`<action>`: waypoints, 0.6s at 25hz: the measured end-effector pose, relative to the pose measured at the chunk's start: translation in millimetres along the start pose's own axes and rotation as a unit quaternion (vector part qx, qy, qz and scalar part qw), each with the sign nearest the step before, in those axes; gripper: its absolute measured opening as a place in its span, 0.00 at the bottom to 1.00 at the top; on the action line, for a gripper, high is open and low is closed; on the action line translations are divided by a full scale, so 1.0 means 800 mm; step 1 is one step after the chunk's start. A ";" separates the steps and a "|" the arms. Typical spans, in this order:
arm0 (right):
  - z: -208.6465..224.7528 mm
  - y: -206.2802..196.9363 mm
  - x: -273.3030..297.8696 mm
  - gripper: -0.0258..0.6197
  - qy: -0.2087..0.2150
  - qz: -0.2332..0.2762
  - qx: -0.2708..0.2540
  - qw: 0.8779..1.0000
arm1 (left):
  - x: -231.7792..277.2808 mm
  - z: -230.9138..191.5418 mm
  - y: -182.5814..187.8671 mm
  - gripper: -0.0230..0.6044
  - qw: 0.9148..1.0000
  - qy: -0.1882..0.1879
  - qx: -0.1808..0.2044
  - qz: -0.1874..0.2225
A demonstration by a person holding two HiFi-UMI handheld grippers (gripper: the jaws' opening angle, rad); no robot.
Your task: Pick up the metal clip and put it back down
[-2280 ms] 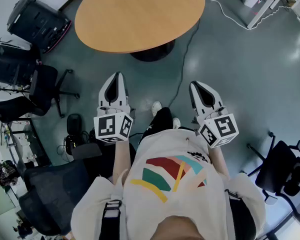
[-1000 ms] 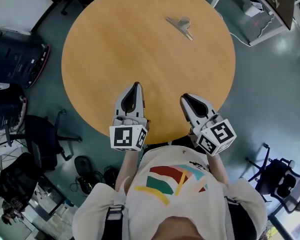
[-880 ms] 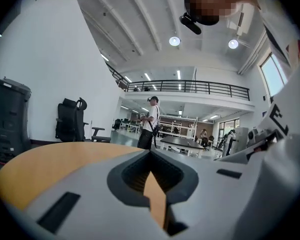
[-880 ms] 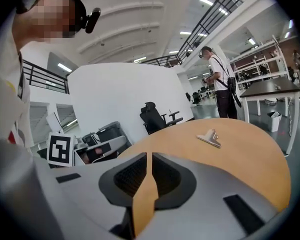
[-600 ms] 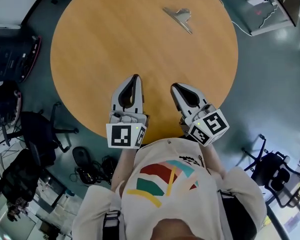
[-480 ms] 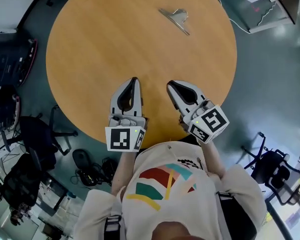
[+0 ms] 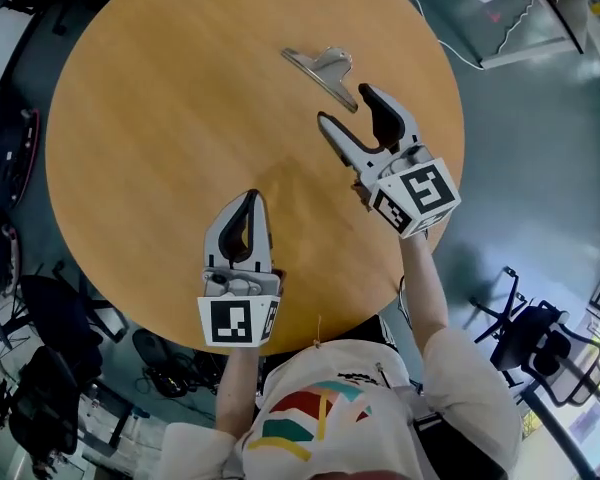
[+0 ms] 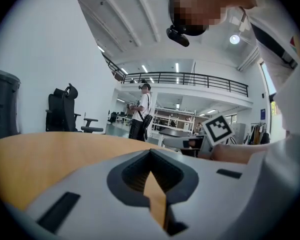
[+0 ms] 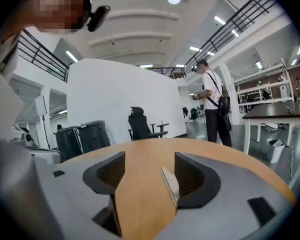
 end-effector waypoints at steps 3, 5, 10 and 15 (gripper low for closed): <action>0.058 -0.025 0.047 0.49 -0.021 -0.062 0.032 0.997 | 0.032 -0.009 -0.028 0.11 1.000 0.005 -0.011 -0.016; 0.091 -0.040 0.065 0.49 -0.023 -0.081 0.065 0.994 | 0.052 -0.007 -0.041 0.11 1.000 0.009 -0.016 -0.025; 0.142 -0.055 0.097 0.49 -0.024 -0.096 0.114 0.989 | 0.087 0.001 -0.053 0.11 0.999 0.008 -0.021 -0.036; 0.148 -0.057 0.115 0.49 -0.007 -0.111 0.135 0.985 | 0.091 0.009 -0.062 0.11 0.999 -0.003 -0.024 -0.039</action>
Point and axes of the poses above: the fingertips, and each gripper's own axes: x forward along the fingers, z to its right, y out of its top, the point moved 10 cm from there along -x, backward along the fingers, and after that the axes turned 3 degrees about -z, right-handed, at the moved point
